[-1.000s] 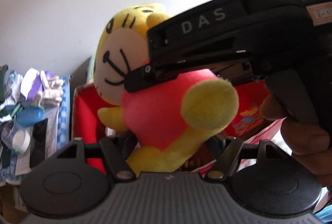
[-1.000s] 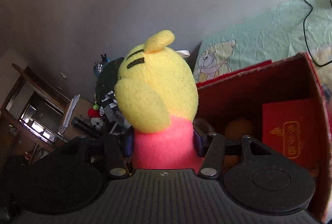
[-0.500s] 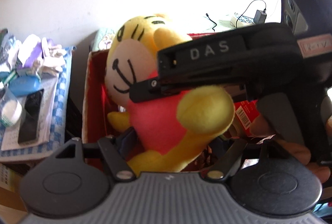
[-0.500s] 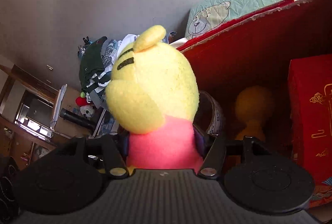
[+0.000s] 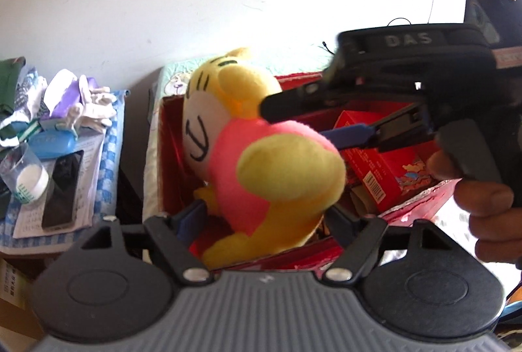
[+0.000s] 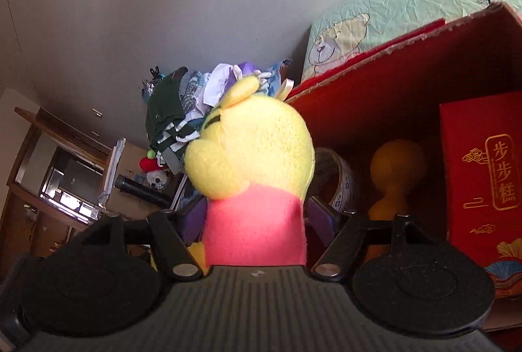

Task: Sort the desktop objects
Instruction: 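Lower the yellow plush bear into the red box and open the right gripper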

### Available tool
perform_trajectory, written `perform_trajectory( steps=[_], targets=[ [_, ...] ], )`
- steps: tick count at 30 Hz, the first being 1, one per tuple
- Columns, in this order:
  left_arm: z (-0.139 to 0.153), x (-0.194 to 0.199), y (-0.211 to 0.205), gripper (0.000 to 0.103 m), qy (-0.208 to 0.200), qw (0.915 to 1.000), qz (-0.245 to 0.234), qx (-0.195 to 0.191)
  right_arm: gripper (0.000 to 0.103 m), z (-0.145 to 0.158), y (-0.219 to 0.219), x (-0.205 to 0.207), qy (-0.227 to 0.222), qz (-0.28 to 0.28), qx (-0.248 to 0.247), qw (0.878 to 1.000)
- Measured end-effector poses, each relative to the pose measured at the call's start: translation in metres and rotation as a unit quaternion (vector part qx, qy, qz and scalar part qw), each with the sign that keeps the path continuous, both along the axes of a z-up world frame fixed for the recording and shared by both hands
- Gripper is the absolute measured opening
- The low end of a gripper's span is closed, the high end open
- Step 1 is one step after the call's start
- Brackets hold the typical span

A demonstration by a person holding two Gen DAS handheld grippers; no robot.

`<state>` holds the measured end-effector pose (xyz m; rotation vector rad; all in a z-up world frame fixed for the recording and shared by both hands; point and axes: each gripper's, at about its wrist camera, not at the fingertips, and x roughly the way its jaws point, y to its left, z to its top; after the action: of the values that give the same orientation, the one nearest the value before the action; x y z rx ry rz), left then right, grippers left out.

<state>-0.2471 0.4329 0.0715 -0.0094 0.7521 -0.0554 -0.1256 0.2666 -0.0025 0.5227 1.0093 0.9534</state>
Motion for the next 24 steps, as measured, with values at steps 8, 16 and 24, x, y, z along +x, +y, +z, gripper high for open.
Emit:
perform_trajectory(
  steps=[8, 16, 24],
  targets=[
    [-0.002, -0.003, 0.012, 0.074, 0.008, 0.9998, 0.019, -0.007, 0.035, -0.021, 0.017, 0.006, 0.037, -0.011, -0.014, 0.999],
    [-0.007, 0.003, 0.036, 0.074, 0.014, 0.9994, 0.028, -0.013, 0.04, -0.026, 0.041, -0.012, -0.001, 0.017, -0.075, 0.997],
    [0.012, -0.005, 0.025, 0.075, -0.001, 0.9993, 0.037, 0.008, 0.041, -0.018, 0.013, -0.012, 0.011, -0.008, -0.051, 0.999]
  ],
)
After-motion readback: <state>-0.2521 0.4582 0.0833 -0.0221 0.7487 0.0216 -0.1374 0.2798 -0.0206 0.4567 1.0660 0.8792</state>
